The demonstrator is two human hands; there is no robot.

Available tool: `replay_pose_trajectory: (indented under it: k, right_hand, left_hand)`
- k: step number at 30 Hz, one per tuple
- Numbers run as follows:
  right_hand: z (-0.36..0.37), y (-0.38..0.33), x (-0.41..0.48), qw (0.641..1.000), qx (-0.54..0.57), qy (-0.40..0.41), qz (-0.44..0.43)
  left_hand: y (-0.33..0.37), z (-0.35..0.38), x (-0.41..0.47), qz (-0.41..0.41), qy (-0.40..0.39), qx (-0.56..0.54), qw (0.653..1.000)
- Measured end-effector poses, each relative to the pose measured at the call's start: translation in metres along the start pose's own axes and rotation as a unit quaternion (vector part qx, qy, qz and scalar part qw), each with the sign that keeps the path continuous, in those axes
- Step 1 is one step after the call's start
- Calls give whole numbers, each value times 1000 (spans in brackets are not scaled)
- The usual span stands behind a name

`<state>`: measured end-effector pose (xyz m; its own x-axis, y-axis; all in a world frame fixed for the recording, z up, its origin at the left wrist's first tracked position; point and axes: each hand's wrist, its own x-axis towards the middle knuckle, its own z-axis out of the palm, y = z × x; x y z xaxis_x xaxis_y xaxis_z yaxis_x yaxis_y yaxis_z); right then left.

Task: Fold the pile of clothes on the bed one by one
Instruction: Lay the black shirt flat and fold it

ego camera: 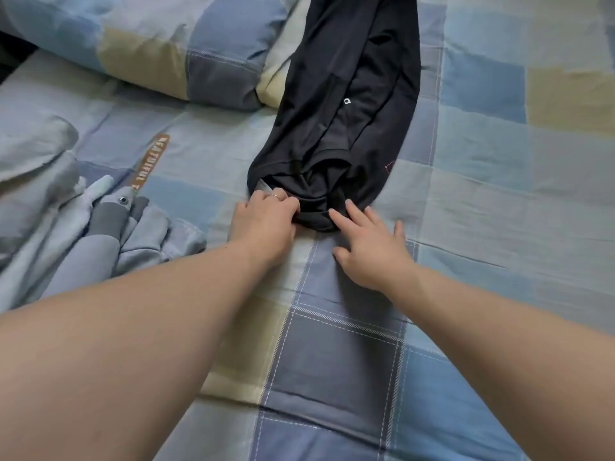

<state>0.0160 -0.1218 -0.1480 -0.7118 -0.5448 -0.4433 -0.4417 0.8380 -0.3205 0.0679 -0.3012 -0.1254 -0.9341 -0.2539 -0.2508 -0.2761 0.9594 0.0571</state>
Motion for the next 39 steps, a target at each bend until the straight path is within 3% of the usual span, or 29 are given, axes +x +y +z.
replay_pose_trajectory:
  k: [3, 6, 10, 14, 21, 28, 30, 33, 39]
  right_hand:
    - [-21, -2, -5, 999, 19, -43, 10]
    - [-53, -11, -30, 991, 125, -51, 24]
    - [-129, -40, -79, 980, 191, 28, 44]
    - [-220, -74, -146, 956, 279, 72, 51]
    - [-370, -106, -313, 950, 296, 62, 72]
    - [-455, -122, -460, 929, 361, 87, 7]
    - [-474, -123, -495, 918, 375, 126, -11]
    - [-518, -127, -541, 898, 393, 192, -45]
    - [-627, -132, -608, 819, 483, 293, -98]
  left_hand:
    - [1, -17, -9, 11, -71, -131, 989]
    - [6, -57, -28, 29, -155, -314, 936]
    - [25, -157, -66, 28, -154, -468, 870]
    - [50, -278, -109, 55, -155, -532, 830]
    - [111, -504, -224, 93, -61, -644, 757]
    - [181, -659, -318, 130, 56, -695, 705]
    - [193, -680, -334, 138, 95, -686, 708]
    - [206, -697, -355, 141, 146, -633, 747]
    - [225, -744, -404, 189, 139, -500, 834]
